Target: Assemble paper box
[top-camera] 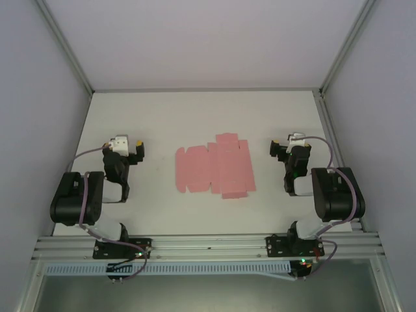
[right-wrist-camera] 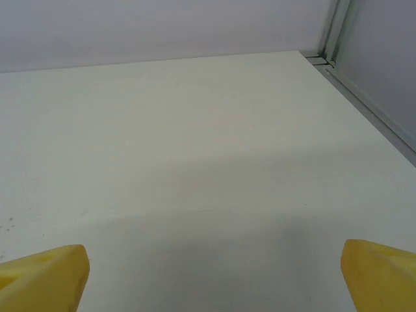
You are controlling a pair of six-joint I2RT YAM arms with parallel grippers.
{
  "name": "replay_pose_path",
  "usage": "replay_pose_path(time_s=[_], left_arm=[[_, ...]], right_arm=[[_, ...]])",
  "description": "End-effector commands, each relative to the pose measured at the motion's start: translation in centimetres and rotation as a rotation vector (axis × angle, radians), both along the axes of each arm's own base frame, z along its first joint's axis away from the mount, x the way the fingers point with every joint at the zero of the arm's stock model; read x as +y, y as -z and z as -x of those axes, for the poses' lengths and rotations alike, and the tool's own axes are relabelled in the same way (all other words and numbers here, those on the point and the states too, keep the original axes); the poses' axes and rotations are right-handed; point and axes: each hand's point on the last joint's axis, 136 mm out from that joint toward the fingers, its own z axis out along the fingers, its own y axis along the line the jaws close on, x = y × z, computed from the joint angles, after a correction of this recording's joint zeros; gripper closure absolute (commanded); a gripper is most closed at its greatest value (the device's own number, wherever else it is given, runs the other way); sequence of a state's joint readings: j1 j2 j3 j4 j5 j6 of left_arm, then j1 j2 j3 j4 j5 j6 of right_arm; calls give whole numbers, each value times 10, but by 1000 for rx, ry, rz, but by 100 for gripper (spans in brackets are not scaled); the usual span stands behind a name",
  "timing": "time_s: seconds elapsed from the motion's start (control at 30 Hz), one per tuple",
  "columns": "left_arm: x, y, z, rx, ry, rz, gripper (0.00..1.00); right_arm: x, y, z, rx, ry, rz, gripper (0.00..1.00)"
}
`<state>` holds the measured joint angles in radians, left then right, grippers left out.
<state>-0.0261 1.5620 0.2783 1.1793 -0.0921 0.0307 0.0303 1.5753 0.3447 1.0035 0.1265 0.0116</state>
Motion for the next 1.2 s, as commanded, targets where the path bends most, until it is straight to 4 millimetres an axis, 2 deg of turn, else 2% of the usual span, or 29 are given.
replay_pose_path(time_s=[0.0, 1.0, 1.07, 1.17], left_arm=[[0, -2, 3, -3, 11, -15, 0], [-2, -3, 1, 5, 27, -16, 0], [-2, -9, -1, 8, 24, -13, 0], [-2, -29, 3, 9, 19, -8, 0]], right_arm=[[-1, -4, 2, -14, 7, -28, 0], [-3, -5, 2, -18, 8, -31, 0], [-4, -9, 2, -28, 16, -30, 0], [-5, -24, 3, -24, 24, -26, 0]])
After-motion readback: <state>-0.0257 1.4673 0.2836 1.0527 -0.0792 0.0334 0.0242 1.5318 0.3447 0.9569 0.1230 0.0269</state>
